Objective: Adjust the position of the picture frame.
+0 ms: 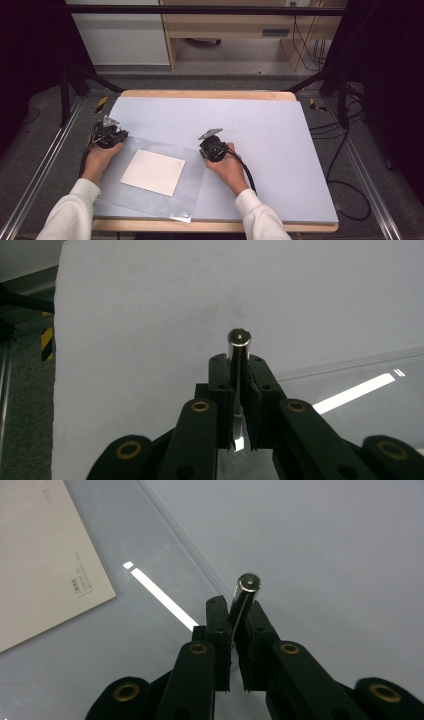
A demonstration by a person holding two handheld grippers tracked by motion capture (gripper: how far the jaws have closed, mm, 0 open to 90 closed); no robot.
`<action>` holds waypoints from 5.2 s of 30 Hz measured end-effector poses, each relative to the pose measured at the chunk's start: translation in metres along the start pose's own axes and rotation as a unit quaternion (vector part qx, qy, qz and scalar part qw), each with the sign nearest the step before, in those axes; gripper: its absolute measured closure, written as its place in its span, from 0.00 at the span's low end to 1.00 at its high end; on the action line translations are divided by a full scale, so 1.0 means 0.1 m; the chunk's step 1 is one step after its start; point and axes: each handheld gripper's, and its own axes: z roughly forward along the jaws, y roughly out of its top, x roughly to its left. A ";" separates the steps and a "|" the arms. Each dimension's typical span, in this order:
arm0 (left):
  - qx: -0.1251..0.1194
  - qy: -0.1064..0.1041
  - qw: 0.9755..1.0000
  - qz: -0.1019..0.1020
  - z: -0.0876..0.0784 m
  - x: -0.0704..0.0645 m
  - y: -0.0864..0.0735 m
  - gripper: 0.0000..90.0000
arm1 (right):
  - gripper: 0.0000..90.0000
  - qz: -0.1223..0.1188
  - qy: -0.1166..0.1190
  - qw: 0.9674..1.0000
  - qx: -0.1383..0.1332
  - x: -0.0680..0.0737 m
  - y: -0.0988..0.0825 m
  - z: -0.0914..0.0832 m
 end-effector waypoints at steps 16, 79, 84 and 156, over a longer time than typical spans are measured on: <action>0.002 -0.005 1.000 -0.009 0.00 0.01 0.00 0.93 | 0.95 0.003 -0.006 1.000 0.000 0.01 0.01 0.01; 0.000 -0.077 0.996 0.034 -0.59 -0.77 0.86 0.94 | 0.93 0.045 -0.013 0.999 -0.009 -0.82 0.13 -1.04; -0.003 -0.086 0.996 0.035 -0.57 -0.97 0.88 0.94 | 0.93 0.054 -0.024 0.998 -0.005 -0.99 0.07 -1.15; 0.012 -0.082 0.996 0.019 0.04 -1.34 0.37 0.94 | 0.95 0.084 -0.064 0.994 0.027 -1.21 -0.52 -0.65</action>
